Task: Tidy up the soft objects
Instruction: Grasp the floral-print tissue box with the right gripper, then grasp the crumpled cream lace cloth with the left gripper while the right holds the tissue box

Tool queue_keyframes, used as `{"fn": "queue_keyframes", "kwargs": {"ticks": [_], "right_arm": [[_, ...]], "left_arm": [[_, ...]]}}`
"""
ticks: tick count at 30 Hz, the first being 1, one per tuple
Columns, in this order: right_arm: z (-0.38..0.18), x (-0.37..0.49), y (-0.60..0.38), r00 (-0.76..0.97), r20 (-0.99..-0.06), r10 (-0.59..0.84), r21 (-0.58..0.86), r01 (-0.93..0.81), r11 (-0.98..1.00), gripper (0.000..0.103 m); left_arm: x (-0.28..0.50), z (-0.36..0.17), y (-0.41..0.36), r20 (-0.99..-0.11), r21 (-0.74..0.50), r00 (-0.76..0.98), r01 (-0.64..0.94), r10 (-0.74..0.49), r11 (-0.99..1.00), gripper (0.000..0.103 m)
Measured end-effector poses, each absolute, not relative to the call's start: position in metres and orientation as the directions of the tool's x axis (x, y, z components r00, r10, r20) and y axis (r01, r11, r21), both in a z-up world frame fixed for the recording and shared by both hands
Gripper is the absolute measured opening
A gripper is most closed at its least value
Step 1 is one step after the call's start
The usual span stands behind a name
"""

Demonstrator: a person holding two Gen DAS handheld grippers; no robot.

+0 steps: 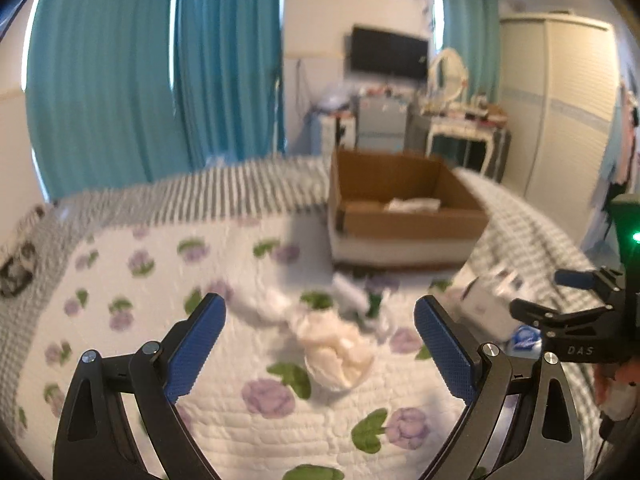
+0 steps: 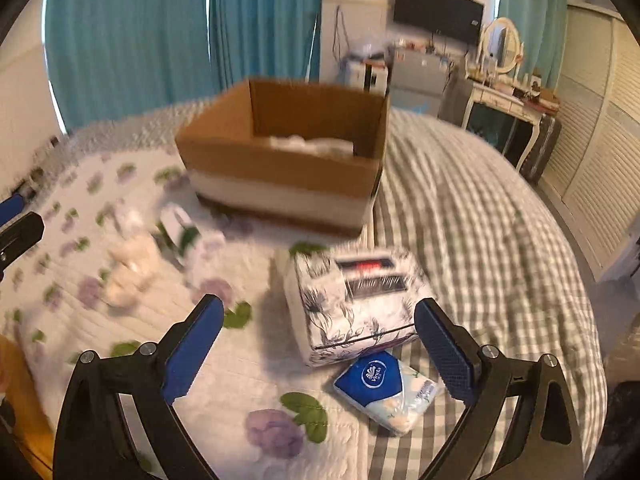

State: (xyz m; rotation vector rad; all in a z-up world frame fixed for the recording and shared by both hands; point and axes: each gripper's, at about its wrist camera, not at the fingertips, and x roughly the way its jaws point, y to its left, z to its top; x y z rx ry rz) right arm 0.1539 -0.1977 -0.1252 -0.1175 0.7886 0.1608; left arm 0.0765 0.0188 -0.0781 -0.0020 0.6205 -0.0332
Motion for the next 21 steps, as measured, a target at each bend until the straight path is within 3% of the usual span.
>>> {"fn": "queue_keyframes", "kwargs": {"ticks": [3,9,12,14,21], "right_arm": [[-0.15,0.168,-0.193,0.659,-0.745,0.105,-0.063,-0.226,0.972,0.097],[-0.185,0.186,-0.192,0.615,-0.786,0.058,-0.108,-0.23,0.967,0.096],[-0.192,0.185,-0.187,0.631,-0.775,-0.018,-0.211,-0.232,0.95,0.085],[-0.194,0.187,-0.187,0.629,-0.775,-0.055,-0.244,-0.217,0.945,0.072],[-0.189,0.183,-0.19,0.652,-0.754,-0.08,-0.273,-0.2,0.941,0.058]], "left_arm": [[0.092,-0.103,0.02,-0.642,-0.031,0.766,0.014,-0.031,0.999,0.097],[0.106,-0.135,0.012,-0.682,-0.001,0.731,0.037,-0.027,0.999,0.097],[0.112,-0.149,0.009,-0.702,0.02,0.711,0.052,-0.023,0.998,0.097],[0.116,-0.156,0.011,-0.716,0.01,0.697,0.055,-0.032,0.998,0.097],[0.121,-0.164,0.019,-0.738,-0.046,0.67,0.068,-0.08,0.997,0.095]]}}
